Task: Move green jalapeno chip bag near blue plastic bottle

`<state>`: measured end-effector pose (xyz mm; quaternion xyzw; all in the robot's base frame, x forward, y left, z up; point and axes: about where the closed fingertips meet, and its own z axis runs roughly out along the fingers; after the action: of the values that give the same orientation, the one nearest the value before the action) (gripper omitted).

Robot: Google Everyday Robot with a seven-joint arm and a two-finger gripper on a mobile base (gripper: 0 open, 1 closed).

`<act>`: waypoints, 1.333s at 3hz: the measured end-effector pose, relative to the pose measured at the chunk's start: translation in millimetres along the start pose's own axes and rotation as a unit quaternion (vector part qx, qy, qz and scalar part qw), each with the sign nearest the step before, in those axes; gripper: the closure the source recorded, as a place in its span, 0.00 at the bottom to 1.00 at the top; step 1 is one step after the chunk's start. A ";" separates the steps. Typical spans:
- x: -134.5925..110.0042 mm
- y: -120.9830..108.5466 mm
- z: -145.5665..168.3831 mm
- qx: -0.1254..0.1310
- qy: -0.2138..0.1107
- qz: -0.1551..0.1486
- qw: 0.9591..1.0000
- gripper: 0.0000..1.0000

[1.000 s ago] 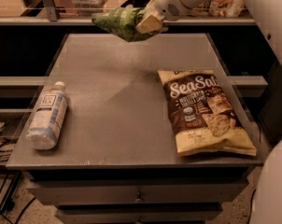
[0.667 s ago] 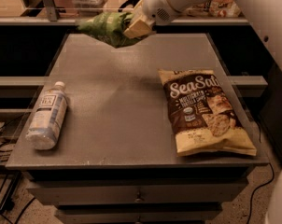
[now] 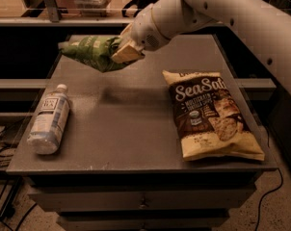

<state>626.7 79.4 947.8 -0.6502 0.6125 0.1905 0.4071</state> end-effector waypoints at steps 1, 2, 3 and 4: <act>8.9 25.2 13.3 -0.013 -0.024 0.038 0.999 0.73; 17.5 42.4 18.1 -0.017 -0.035 0.064 0.997 0.50; 26.5 53.5 15.9 -0.022 -0.037 0.081 0.996 0.26; 24.9 54.0 17.5 -0.024 -0.037 0.079 0.996 0.04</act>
Offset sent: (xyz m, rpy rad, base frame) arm -0.0474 0.0006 -0.0535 0.1363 0.1644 -0.0618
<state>584.1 81.3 902.9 -0.6019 0.6418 0.2603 0.3976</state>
